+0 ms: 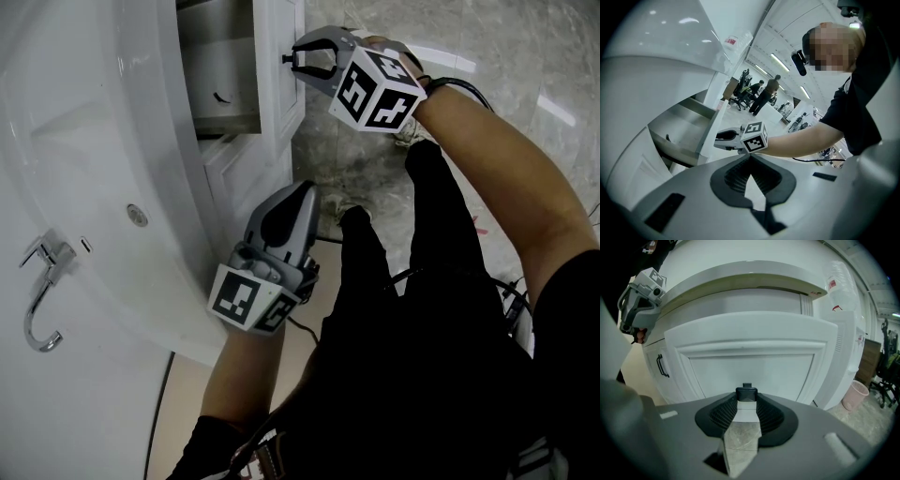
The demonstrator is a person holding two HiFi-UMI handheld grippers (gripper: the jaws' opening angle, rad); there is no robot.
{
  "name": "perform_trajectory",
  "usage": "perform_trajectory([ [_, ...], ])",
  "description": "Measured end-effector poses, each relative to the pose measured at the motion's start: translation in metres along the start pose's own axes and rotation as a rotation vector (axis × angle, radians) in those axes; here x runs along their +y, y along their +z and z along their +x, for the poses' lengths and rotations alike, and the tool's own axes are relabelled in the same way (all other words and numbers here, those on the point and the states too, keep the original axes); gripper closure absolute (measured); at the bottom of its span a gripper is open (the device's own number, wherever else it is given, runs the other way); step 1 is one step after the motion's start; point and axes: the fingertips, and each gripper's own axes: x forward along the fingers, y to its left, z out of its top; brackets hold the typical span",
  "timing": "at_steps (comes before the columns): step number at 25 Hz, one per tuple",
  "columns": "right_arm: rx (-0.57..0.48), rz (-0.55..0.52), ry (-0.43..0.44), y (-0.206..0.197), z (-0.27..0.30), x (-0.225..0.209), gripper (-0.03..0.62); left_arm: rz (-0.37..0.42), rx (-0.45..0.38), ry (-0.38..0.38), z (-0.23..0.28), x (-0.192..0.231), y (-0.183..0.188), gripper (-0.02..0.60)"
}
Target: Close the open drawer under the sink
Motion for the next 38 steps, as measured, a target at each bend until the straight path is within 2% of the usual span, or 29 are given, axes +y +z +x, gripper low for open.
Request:
perform_trajectory([
  [8, -0.014, 0.004, 0.0, 0.01, 0.011, 0.002, 0.471, 0.03, 0.019, 0.082, -0.002, 0.02, -0.005, 0.589],
  [38, -0.04, 0.0, -0.013, 0.028, 0.035, 0.0, 0.471, 0.021, 0.013, 0.058, 0.0, 0.011, -0.016, 0.589],
])
